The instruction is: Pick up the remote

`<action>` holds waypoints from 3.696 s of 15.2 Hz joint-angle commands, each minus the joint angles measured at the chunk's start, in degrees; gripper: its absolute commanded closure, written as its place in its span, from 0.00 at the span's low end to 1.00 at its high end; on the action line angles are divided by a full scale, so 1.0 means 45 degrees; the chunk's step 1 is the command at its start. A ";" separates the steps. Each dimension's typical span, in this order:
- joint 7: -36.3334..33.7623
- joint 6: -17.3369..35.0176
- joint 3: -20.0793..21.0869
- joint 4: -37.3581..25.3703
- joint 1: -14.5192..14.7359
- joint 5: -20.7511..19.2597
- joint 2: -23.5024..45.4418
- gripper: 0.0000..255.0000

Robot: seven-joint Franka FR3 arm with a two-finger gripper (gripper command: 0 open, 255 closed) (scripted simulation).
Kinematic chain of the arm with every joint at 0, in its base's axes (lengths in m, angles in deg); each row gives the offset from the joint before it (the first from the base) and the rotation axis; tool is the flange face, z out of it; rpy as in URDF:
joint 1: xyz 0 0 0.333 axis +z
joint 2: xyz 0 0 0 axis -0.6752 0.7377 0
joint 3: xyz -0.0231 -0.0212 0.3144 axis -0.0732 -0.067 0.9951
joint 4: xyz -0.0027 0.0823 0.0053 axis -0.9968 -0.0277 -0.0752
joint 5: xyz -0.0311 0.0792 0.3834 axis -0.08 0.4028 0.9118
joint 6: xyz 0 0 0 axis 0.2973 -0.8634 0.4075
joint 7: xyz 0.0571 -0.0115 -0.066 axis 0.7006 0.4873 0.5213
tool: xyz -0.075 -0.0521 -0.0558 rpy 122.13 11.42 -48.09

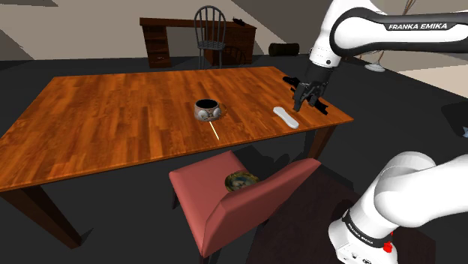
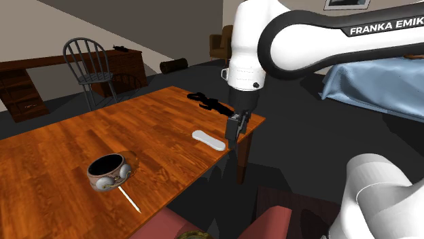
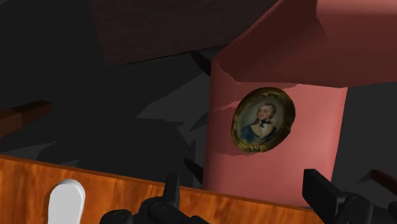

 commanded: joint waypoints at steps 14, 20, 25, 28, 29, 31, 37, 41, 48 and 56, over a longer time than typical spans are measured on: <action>0.2267 0.4109 -0.2431 -0.2105 -0.0699 -0.0049 0.6335 0.00; 0.3425 0.5023 -0.3065 -0.3888 -0.1071 0.0910 0.9218 0.00; 0.4355 0.5365 -0.3236 -0.5782 -0.1700 0.1921 1.1673 0.00; 0.4804 0.5386 -0.3207 -0.7112 -0.2206 0.2486 1.3146 0.00; 0.4928 0.5364 -0.3178 -0.7591 -0.2394 0.2656 1.3637 0.00; 0.5097 0.5298 -0.3119 -0.8396 -0.2711 0.2904 1.4424 0.00; 0.5259 0.6074 -0.2947 -0.8162 -0.2828 0.3177 1.4996 0.00; 0.5289 0.6274 -0.2898 -0.8104 -0.2849 0.3248 1.5146 1.00; 0.5296 0.6295 -0.2894 -0.8097 -0.2854 0.3256 1.5160 1.00; 0.5137 0.5505 -0.3074 -0.8324 -0.2742 0.2972 1.4567 1.00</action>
